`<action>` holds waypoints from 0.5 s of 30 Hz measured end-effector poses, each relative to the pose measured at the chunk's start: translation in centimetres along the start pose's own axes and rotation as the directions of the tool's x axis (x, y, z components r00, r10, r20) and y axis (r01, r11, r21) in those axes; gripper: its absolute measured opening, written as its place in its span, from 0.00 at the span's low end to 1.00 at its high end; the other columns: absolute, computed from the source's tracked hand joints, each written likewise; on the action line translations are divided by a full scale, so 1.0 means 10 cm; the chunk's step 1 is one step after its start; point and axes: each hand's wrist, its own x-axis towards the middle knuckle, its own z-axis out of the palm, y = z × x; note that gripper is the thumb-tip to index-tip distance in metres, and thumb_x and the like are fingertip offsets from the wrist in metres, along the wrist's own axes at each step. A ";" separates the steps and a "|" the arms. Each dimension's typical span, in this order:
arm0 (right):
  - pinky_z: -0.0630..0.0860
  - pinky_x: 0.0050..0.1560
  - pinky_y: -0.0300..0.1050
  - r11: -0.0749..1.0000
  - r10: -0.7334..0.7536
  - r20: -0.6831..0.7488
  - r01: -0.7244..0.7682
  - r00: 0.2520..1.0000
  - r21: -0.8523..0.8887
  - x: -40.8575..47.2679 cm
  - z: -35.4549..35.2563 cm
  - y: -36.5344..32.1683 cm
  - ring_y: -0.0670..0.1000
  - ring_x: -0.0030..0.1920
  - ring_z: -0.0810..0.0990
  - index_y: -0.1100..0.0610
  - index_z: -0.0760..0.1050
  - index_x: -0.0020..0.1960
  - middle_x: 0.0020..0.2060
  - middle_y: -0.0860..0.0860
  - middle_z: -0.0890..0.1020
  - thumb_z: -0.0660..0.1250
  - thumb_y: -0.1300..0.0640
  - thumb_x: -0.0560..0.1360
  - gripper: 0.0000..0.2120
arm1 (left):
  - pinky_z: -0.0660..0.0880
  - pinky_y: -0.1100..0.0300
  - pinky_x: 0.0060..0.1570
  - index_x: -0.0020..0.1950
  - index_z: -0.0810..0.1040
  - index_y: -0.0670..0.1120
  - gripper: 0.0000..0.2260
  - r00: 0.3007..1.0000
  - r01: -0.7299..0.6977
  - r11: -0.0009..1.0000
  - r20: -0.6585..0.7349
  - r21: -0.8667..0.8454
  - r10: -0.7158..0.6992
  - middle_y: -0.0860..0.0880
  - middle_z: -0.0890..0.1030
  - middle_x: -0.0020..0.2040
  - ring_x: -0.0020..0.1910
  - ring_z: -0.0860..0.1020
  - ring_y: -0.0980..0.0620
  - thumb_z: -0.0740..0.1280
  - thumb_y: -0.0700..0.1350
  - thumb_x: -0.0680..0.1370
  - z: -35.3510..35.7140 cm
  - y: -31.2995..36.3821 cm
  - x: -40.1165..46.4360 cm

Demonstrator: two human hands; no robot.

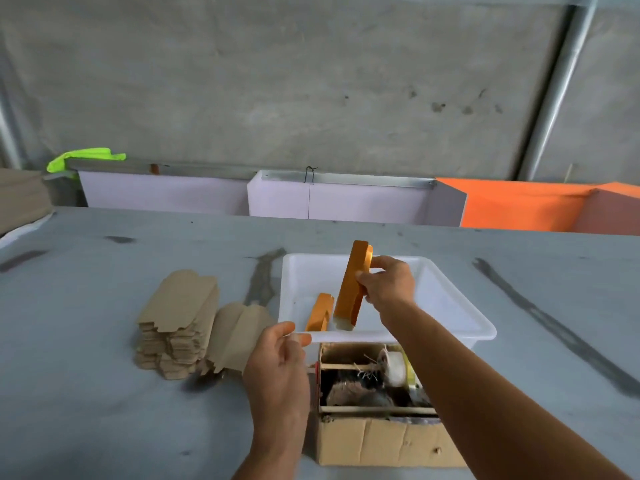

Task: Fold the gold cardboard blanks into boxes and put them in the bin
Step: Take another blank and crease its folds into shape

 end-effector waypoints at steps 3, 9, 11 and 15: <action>0.80 0.52 0.50 0.998 0.014 0.046 -0.012 0.999 -0.054 0.16 0.23 0.11 0.53 0.44 0.81 0.58 0.76 0.62 0.49 0.55 0.81 0.68 0.60 0.76 0.15 | 0.77 0.51 0.55 0.50 0.75 0.52 0.09 1.000 0.016 0.999 -0.025 -0.047 -0.017 0.53 0.83 0.42 0.47 0.80 0.53 0.60 0.39 0.80 0.01 -0.05 0.07; 0.80 0.51 0.50 0.964 0.092 0.161 -0.047 0.983 -0.263 0.29 0.55 0.18 0.57 0.44 0.82 0.64 0.77 0.52 0.43 0.57 0.82 0.64 0.56 0.77 0.11 | 0.74 0.59 0.42 0.47 0.77 0.52 0.10 0.999 0.005 0.996 -0.047 -0.092 -0.009 0.56 0.83 0.34 0.33 0.80 0.62 0.61 0.39 0.80 -0.01 -0.19 0.21; 0.75 0.47 0.42 0.904 0.070 0.217 0.031 0.974 -0.427 0.25 0.59 0.13 0.55 0.47 0.79 0.62 0.75 0.55 0.46 0.55 0.79 0.63 0.53 0.79 0.13 | 0.75 0.62 0.39 0.46 0.76 0.53 0.10 0.998 0.006 0.993 -0.064 -0.115 -0.013 0.54 0.83 0.34 0.32 0.80 0.62 0.61 0.38 0.80 0.00 -0.24 0.23; 0.74 0.49 0.44 0.866 -0.162 0.301 0.282 0.940 -0.414 -0.05 0.65 -0.06 0.58 0.49 0.78 0.60 0.78 0.52 0.48 0.57 0.80 0.62 0.57 0.77 0.09 | 0.74 0.63 0.36 0.47 0.77 0.47 0.10 0.989 0.039 0.980 -0.130 -0.195 -0.066 0.52 0.82 0.30 0.28 0.78 0.61 0.61 0.34 0.79 -0.05 -0.36 0.23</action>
